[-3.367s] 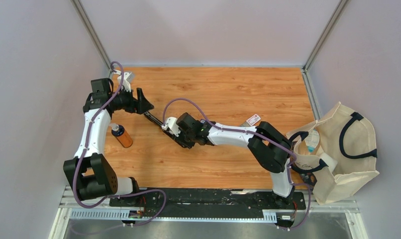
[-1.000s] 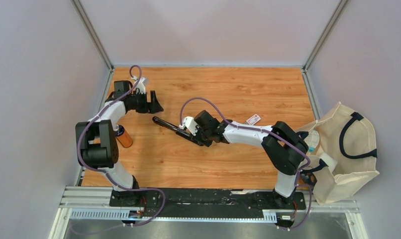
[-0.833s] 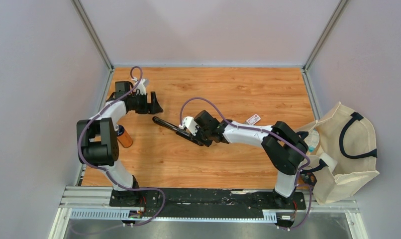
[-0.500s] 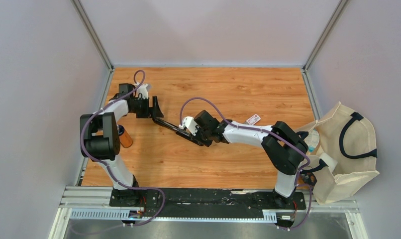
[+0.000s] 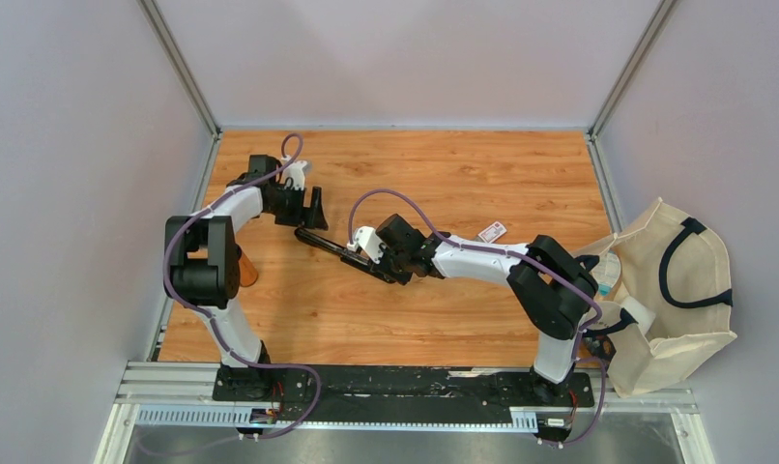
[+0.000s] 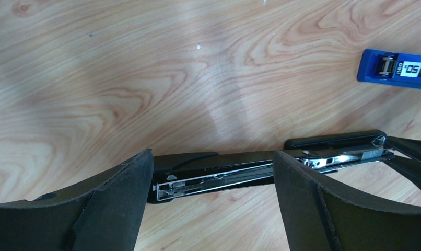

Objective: Load the staples into the stapler

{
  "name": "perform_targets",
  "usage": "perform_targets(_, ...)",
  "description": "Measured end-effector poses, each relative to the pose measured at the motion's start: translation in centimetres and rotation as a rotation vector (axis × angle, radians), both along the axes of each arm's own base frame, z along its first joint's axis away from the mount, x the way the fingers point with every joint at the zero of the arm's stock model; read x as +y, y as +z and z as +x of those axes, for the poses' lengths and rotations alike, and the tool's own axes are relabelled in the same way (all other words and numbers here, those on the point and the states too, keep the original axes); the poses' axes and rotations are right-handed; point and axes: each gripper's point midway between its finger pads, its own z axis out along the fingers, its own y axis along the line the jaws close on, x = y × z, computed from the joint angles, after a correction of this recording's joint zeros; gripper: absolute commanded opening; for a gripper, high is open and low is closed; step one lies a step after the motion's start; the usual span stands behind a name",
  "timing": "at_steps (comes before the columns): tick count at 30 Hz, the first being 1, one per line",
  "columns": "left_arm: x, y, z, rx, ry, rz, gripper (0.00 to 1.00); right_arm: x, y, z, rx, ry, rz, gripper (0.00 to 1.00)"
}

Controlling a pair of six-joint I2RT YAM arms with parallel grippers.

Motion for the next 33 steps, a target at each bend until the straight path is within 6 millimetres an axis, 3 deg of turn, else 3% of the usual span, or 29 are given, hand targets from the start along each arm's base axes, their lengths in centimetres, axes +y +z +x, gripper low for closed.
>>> perform_targets(8, 0.6, -0.2, 0.0, 0.001, 0.016, 0.030, 0.93, 0.0, 0.0, 0.0, -0.004, 0.002, -0.003, 0.06)
perform_targets(17, 1.6, 1.7, 0.3, -0.068, 0.050, 0.088, 0.93, 0.0, 0.0, 0.0, -0.006, 0.003, -0.004, 0.06)
perform_targets(27, 2.3, -1.4, -1.2, 0.051, 0.057, 0.130, 0.93, 0.0, 0.0, 0.0, -0.008, 0.006, -0.005, 0.06)
perform_targets(33, 1.2, -2.0, -1.9, 0.080, 0.017, 0.136, 0.93, 0.0, 0.0, 0.0, -0.008, 0.006, -0.004, 0.06)
